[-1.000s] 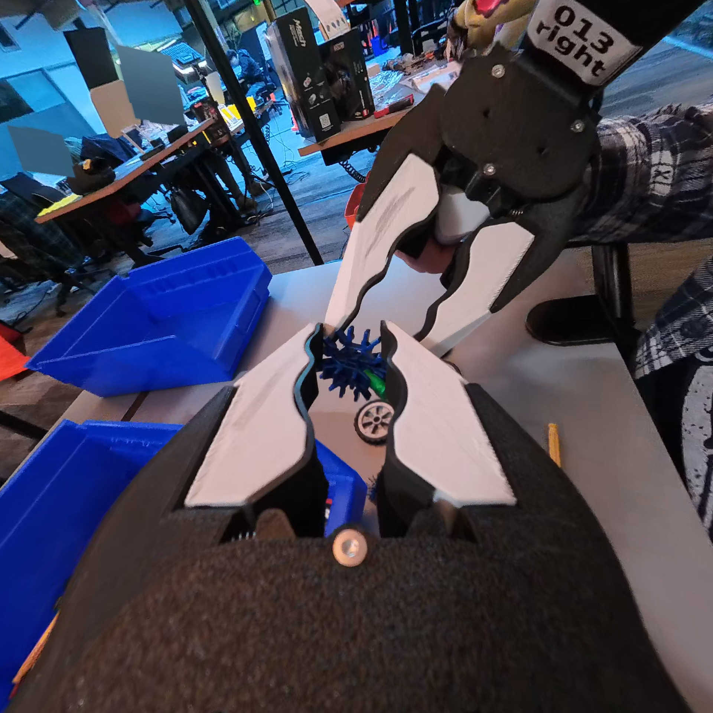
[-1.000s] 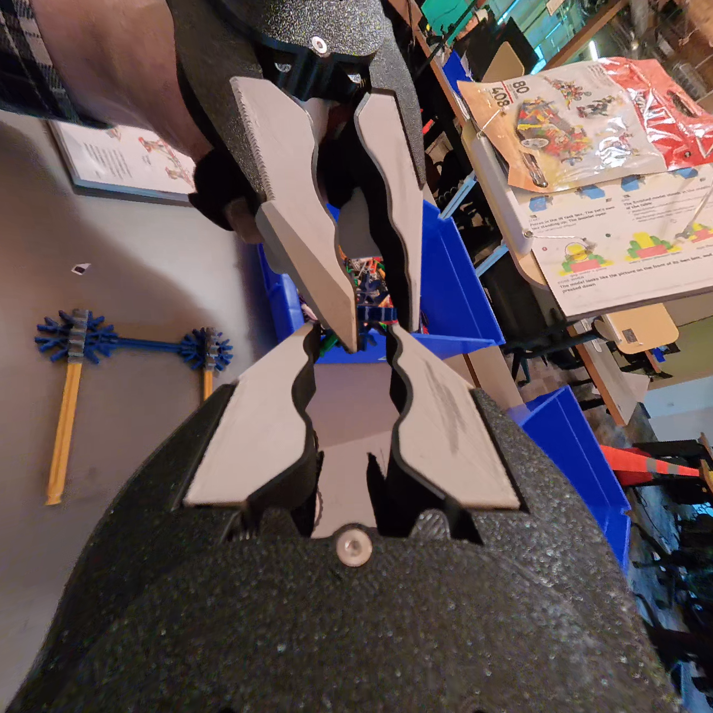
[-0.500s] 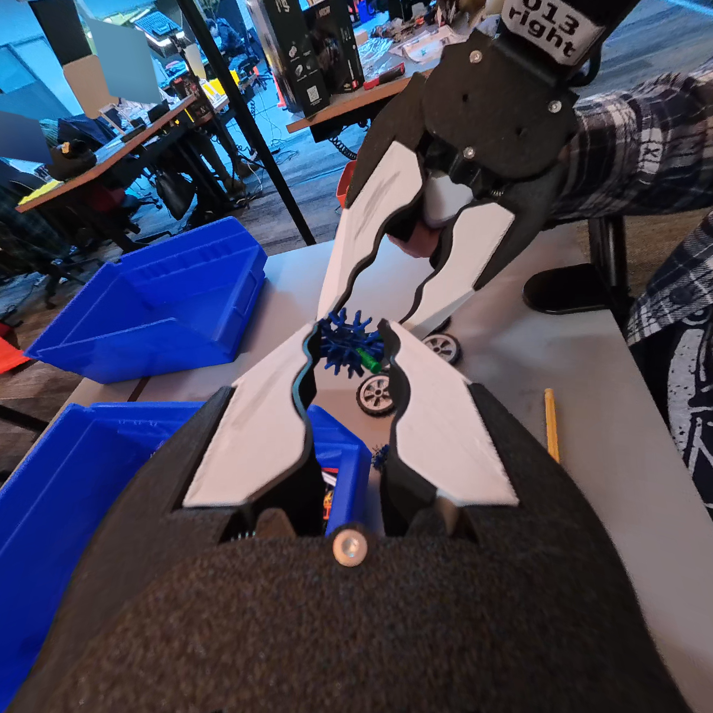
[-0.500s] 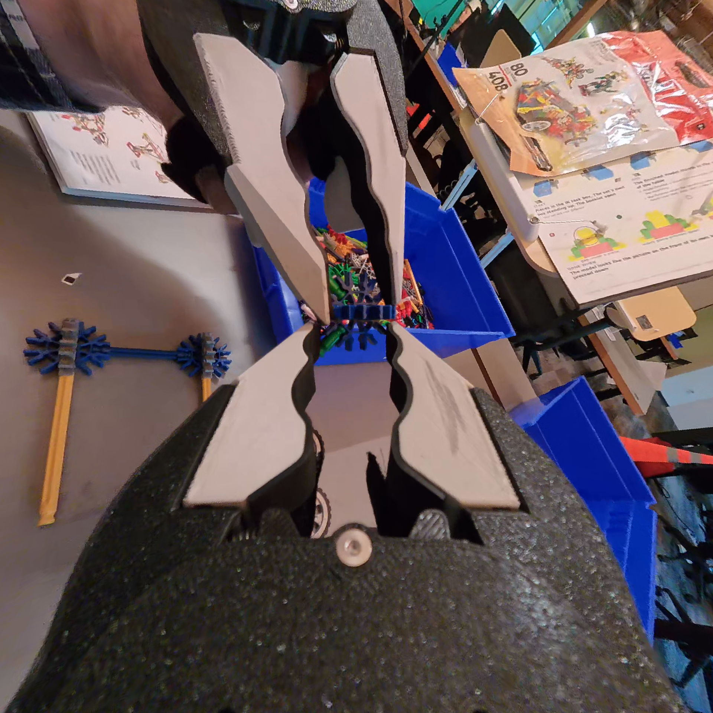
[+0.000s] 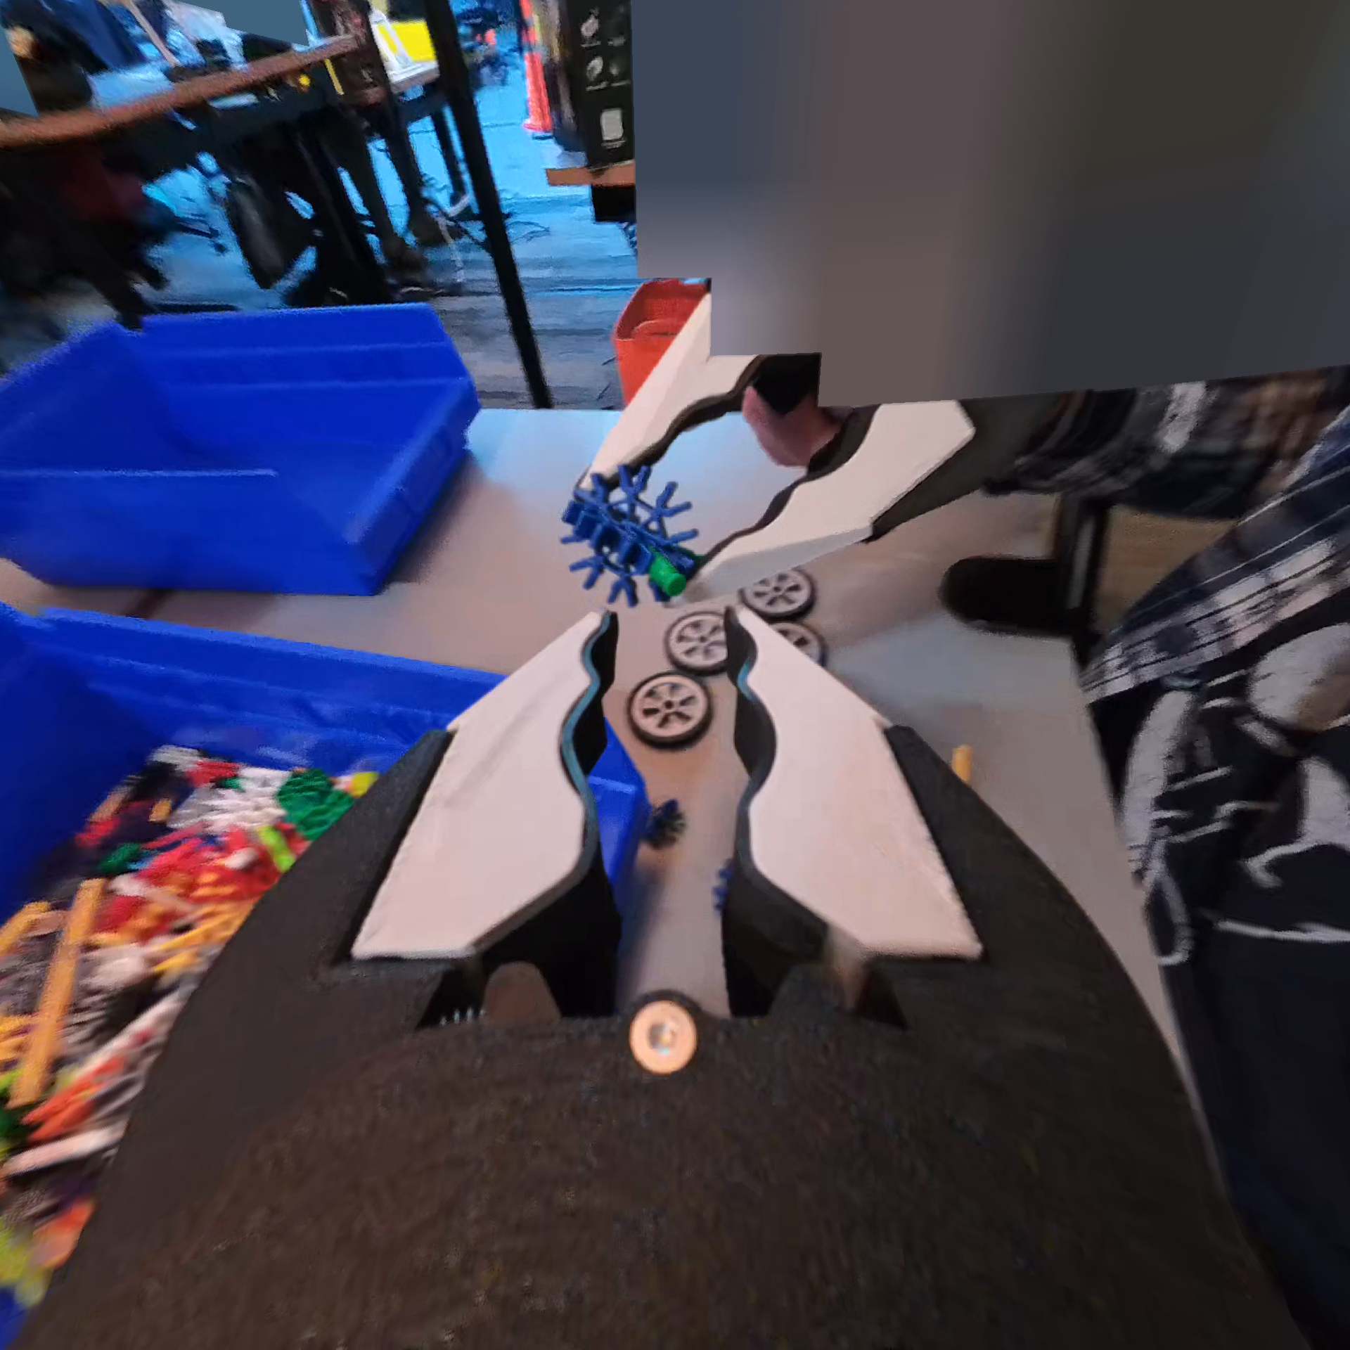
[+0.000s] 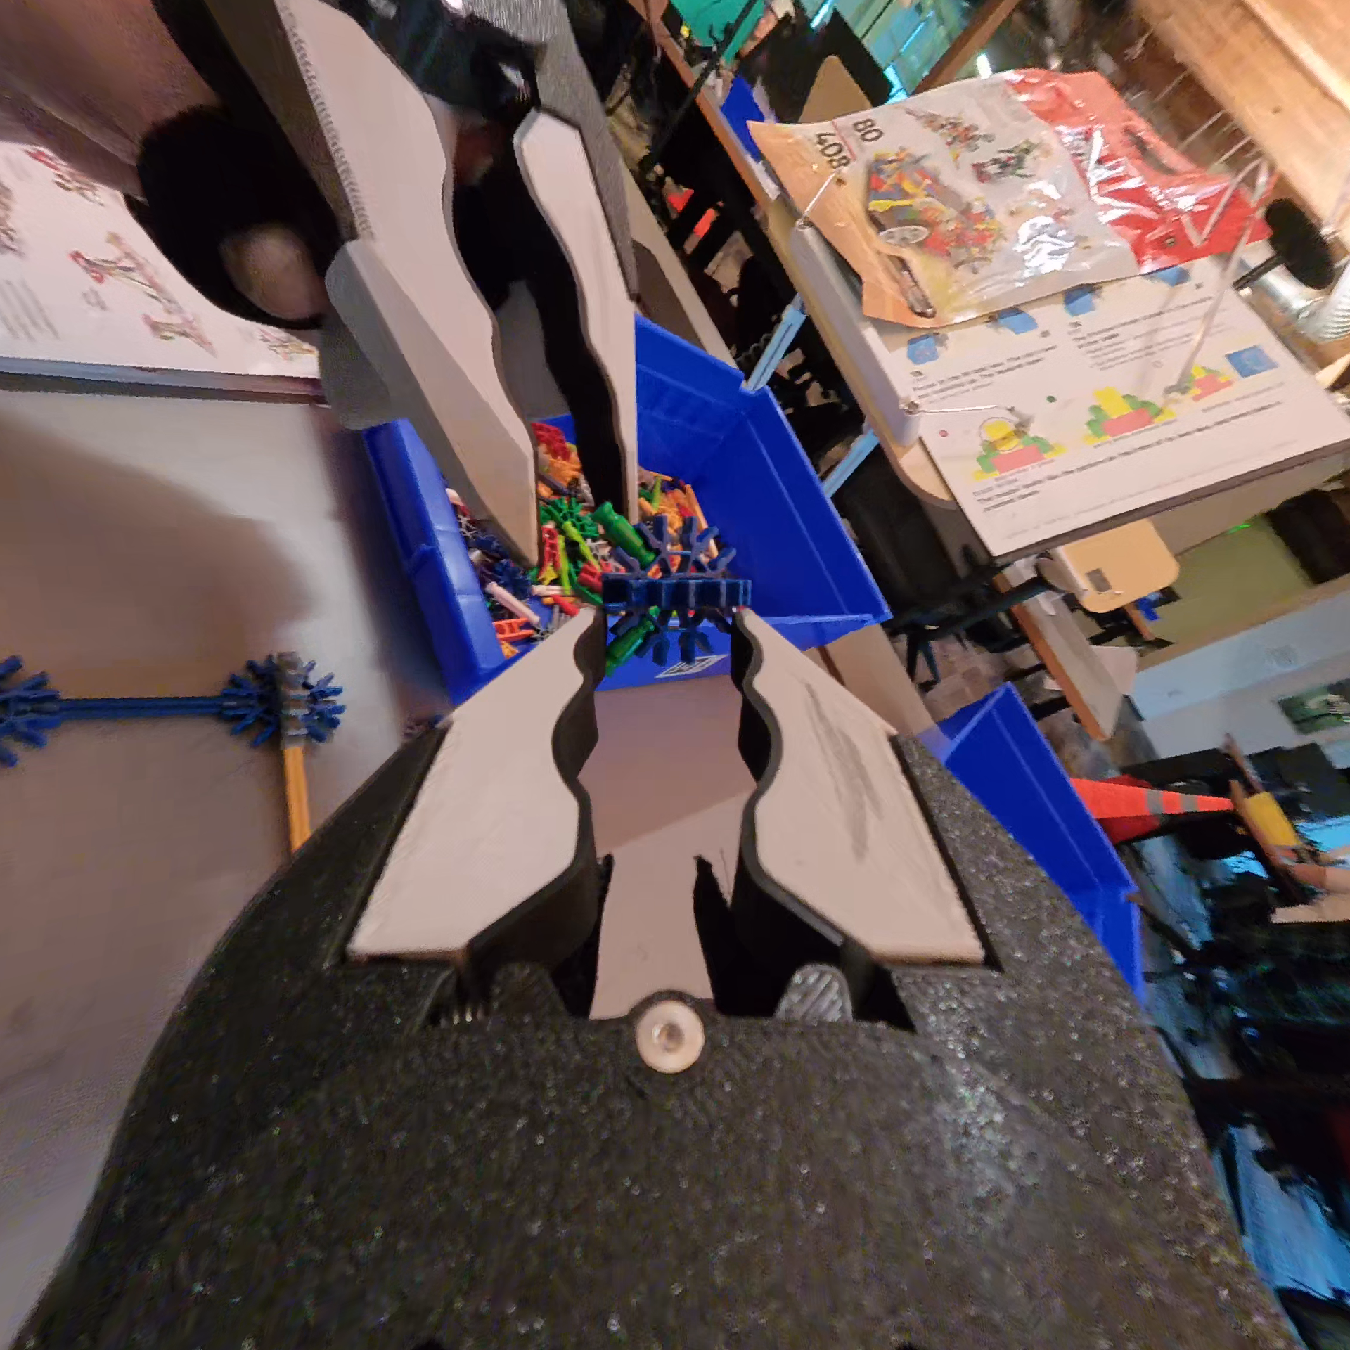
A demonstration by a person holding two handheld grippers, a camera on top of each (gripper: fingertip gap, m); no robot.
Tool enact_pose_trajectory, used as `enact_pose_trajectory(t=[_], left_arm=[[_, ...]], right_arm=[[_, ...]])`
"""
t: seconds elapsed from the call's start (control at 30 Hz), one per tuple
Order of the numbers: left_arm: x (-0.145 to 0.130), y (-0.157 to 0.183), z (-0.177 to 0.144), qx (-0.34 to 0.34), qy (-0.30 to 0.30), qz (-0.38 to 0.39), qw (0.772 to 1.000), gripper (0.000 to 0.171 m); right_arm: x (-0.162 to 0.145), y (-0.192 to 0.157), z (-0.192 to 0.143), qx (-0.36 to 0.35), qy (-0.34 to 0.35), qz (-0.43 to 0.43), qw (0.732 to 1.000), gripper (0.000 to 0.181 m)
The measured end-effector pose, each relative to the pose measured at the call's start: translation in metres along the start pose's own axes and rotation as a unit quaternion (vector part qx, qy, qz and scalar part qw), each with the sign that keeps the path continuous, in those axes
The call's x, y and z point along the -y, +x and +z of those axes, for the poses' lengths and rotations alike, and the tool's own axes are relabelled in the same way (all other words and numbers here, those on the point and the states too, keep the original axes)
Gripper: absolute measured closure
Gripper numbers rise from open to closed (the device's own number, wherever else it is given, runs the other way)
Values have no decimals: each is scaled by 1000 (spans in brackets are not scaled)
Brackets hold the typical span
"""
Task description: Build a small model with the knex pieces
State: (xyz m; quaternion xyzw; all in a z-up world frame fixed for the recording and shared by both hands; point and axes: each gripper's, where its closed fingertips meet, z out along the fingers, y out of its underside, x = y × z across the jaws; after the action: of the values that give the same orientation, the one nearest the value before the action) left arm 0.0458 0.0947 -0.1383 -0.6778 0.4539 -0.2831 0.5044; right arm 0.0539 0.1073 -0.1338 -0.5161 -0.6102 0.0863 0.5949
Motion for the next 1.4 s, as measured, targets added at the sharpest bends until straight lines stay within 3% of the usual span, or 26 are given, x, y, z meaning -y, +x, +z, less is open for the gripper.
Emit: enact_pose_trajectory(t=[0.1,0.17,0.6,0.73,1.4], left_arm=[[14,5,-3,-61,62,-79,993,145],[18,1,-3,-66,83,-104,989,157],[22,-8,-4,-54,102,-128,985,162],[25,-6,-7,-79,120,-142,979,164],[23,-1,-21,-148,141,-125,971,166]], right_arm=[[6,0,-2,-22,12,-30,999,148],[8,-1,-1,-36,13,-58,998,148],[12,13,0,-109,9,-98,989,149],[15,13,-2,-107,26,-95,989,149],[21,4,5,-2,96,68,993,150]])
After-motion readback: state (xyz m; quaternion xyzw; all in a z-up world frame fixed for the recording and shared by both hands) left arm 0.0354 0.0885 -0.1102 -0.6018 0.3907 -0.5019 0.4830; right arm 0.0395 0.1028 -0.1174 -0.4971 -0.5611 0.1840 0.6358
